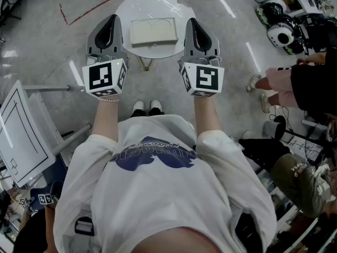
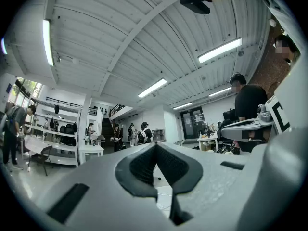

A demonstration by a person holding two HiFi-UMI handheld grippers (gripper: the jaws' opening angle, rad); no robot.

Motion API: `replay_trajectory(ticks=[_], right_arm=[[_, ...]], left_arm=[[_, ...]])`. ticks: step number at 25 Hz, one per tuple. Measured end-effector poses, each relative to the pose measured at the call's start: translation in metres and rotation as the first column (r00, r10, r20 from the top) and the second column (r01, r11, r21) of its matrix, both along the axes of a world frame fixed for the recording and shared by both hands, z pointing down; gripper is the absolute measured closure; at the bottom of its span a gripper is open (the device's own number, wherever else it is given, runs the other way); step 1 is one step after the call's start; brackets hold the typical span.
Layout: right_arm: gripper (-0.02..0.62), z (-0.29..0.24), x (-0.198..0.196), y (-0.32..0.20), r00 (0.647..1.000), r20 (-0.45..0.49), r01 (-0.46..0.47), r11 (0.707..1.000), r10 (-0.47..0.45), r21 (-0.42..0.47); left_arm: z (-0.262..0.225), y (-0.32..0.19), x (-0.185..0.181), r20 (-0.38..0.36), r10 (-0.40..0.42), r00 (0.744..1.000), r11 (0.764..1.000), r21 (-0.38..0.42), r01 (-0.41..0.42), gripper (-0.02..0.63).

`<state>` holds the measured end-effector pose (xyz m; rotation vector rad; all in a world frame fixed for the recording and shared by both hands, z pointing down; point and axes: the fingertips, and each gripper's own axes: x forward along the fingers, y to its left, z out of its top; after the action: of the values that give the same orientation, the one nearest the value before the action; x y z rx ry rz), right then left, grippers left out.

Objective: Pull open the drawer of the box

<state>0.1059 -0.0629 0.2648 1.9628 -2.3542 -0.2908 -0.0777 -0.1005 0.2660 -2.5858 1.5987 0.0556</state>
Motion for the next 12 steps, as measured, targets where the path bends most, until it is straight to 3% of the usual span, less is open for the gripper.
replay_trajectory(ticks=[12], right_arm=[[0.601,-0.0027,0.0058,0.0050,0.999,-0.036,0.018,1.000,-0.018,0.000]], left_arm=[[0.0009,0.0033,-0.0017,-0.004,-0.031,1.000,1.000,-0.005,0.031,0.600]])
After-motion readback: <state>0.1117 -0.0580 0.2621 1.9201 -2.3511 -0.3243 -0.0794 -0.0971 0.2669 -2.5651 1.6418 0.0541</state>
